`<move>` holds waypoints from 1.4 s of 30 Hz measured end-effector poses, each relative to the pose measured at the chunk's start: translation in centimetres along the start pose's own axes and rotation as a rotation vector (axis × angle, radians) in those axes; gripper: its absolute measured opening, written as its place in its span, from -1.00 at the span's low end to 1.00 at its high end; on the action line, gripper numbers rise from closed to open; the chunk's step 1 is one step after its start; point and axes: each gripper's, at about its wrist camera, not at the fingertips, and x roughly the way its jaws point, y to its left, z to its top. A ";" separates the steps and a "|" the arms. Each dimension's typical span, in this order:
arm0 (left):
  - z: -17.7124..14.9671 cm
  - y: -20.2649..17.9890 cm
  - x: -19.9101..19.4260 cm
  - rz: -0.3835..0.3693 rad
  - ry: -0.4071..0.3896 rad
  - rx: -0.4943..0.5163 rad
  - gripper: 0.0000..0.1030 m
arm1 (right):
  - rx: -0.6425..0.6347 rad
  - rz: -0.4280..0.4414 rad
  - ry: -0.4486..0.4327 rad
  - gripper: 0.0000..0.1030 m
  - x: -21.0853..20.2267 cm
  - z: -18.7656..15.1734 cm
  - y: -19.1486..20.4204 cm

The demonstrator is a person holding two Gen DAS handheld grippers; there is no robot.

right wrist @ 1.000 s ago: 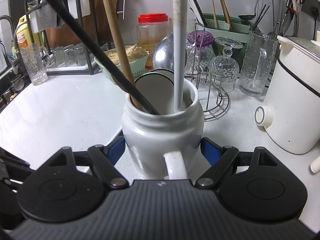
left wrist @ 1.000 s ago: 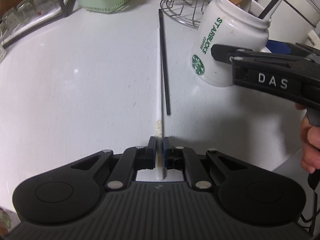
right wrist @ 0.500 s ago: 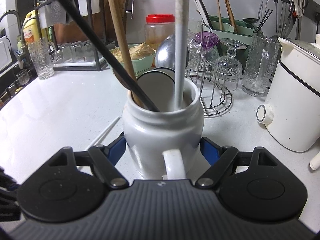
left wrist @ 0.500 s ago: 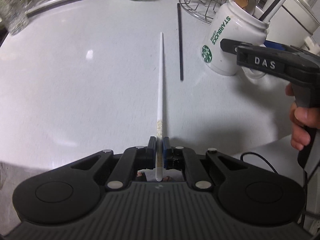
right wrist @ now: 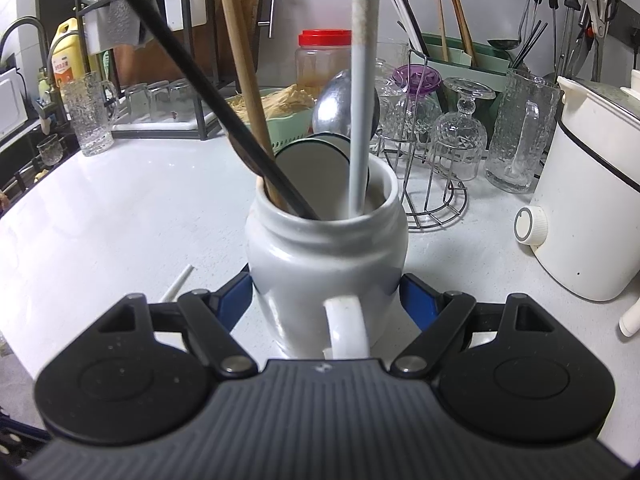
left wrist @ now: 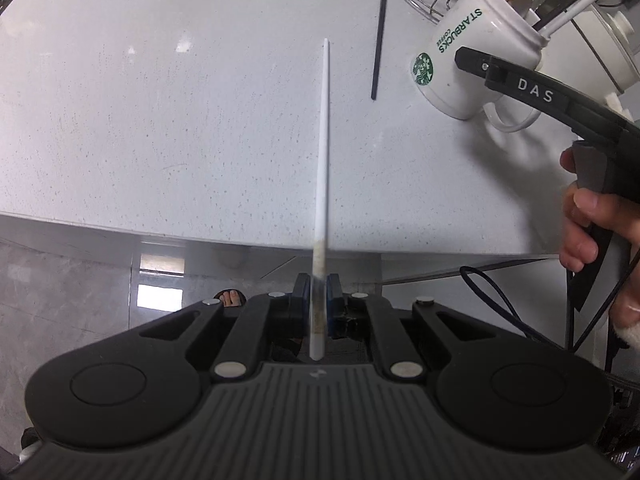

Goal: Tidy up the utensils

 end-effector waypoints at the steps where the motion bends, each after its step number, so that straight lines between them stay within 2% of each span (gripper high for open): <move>1: 0.0 0.0 0.2 0.006 0.010 -0.001 -0.68 | -0.001 0.001 0.000 0.61 0.0 0.0 0.0; 4: -0.1 -0.1 0.5 0.016 0.010 0.000 -0.21 | 0.007 0.005 0.002 0.60 0.0 0.0 -0.1; 9: 0.1 -0.1 1.1 0.016 0.002 -0.005 -0.21 | 0.003 0.008 0.000 0.60 -0.1 -0.1 -0.1; 12: 0.2 0.2 1.6 0.025 -0.008 -0.021 -0.28 | -0.001 0.008 0.000 0.60 -0.1 -0.1 0.0; 14: 0.2 0.4 2.1 0.025 -0.003 -0.043 -0.67 | 0.004 0.010 0.002 0.60 -0.1 0.0 -0.1; 16: 0.1 0.5 2.0 0.013 -0.016 -0.058 -0.82 | 0.003 0.012 0.003 0.60 0.0 0.0 -0.1; 21: 0.3 0.1 0.4 0.004 -0.058 -0.064 -0.84 | -0.003 0.014 0.001 0.60 0.0 0.0 -0.1; 28: 2.1 0.1 -4.4 0.007 -0.126 -0.044 -0.85 | -0.006 0.015 0.000 0.59 -0.1 0.0 -0.2; 34: 5.5 0.8 -7.5 0.027 -0.167 0.009 -0.85 | 0.005 0.000 -0.008 0.59 -0.2 -0.1 0.2; 38: 7.3 0.5 -9.3 0.027 -0.212 0.091 -0.85 | 0.018 -0.024 -0.020 0.59 -0.2 -0.4 0.6; 42: 9.0 0.4 -11.7 -0.002 -0.258 0.156 -0.85 | 0.043 -0.053 -0.021 0.59 -0.3 -0.4 1.1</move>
